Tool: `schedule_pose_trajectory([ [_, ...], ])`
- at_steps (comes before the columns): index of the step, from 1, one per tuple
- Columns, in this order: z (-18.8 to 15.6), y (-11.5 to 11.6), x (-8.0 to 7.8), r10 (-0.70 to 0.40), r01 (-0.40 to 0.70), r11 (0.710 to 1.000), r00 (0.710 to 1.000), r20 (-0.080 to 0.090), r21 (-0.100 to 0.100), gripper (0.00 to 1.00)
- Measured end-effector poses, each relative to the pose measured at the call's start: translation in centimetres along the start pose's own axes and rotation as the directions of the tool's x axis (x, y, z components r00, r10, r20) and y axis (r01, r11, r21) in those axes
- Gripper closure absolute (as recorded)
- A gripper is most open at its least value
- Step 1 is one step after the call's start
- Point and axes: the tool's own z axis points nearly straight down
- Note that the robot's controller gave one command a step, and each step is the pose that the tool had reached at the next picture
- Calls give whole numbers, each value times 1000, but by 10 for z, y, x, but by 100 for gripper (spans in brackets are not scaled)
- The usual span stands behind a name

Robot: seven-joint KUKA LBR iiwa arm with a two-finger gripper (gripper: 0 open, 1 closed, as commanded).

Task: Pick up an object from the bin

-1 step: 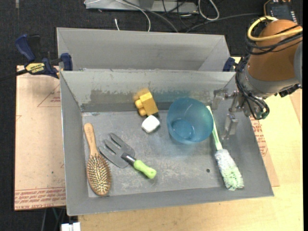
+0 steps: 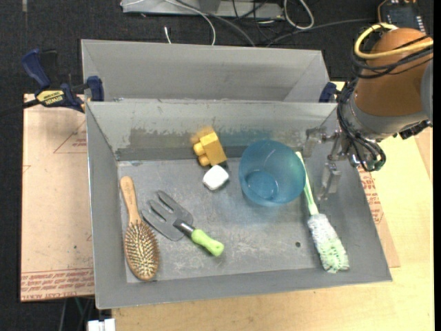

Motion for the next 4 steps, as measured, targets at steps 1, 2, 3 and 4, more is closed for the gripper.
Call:
schedule_pose_trajectory([
  [1, -55, 30, -8, 45, -45, 999, 999, 4, -1, 100],
  [2, -55, 30, -8, 45, -45, 999, 999, 4, -1, 100],
  [3, -33, 62, -40, -95, 95, 995, 995, 9, -1, 100],
  [4, -18, 48, 0, 271, -271, 963, 963, 6, -2, 100],
])
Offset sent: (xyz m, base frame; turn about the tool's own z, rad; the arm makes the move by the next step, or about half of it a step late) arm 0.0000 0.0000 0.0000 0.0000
